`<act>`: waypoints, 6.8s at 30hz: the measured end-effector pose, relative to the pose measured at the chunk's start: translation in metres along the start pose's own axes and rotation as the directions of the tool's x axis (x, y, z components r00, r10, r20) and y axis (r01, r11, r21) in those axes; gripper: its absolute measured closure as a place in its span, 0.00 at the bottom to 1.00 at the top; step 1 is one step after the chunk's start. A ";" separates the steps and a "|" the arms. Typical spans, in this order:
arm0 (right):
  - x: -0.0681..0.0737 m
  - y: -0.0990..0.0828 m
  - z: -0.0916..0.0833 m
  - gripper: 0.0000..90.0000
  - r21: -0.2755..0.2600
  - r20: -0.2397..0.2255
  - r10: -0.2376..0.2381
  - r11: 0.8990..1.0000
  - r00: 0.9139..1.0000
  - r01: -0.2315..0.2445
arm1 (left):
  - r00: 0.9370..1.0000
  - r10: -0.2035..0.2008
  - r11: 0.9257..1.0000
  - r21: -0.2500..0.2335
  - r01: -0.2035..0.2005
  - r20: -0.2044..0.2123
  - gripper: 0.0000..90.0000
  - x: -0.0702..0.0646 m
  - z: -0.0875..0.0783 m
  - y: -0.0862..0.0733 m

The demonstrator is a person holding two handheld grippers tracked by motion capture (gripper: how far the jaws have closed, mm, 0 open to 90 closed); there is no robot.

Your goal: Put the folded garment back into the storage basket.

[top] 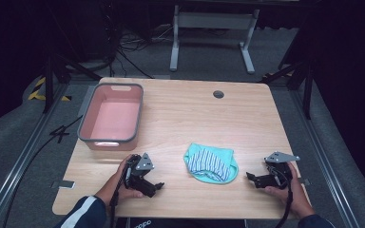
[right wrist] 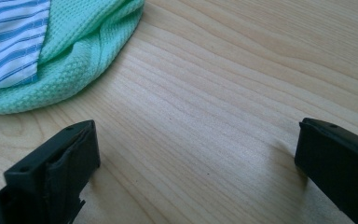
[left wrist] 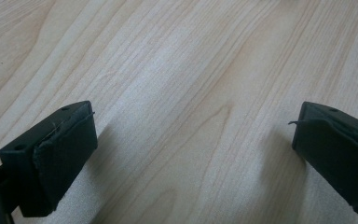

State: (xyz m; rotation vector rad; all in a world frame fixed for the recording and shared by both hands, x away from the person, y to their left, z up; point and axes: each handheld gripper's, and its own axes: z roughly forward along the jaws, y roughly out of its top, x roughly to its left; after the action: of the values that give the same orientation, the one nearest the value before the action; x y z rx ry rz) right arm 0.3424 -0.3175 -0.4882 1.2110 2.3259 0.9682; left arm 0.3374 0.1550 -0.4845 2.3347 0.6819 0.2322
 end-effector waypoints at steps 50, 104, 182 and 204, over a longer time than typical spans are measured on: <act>0.051 0.056 0.037 0.42 0.026 -0.036 -0.033 0.999 0.999 0.034 | 1.000 0.001 1.000 -0.010 -0.001 0.014 0.26 0.020 0.081 0.102; 0.063 0.072 0.008 0.92 -0.013 -0.098 -0.071 0.997 0.993 0.070 | 0.987 0.105 0.994 -0.007 -0.105 0.121 0.93 -0.009 0.051 0.120; 0.134 0.256 0.009 0.93 -0.213 -0.121 -0.277 0.945 0.953 0.248 | 0.983 0.047 0.998 -0.042 -0.055 -0.177 0.93 0.077 -0.110 0.146; 0.174 0.297 0.041 0.93 -0.240 -0.167 -0.305 0.935 0.938 0.262 | 0.964 -0.031 0.999 -0.047 0.019 -0.265 0.93 0.105 -0.148 0.119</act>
State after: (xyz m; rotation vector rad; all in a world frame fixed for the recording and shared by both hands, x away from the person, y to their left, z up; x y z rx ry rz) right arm 0.4378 -0.0387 -0.3058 0.6939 2.3852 1.2428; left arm 0.4243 0.2201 -0.2970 2.2730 0.8262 0.5514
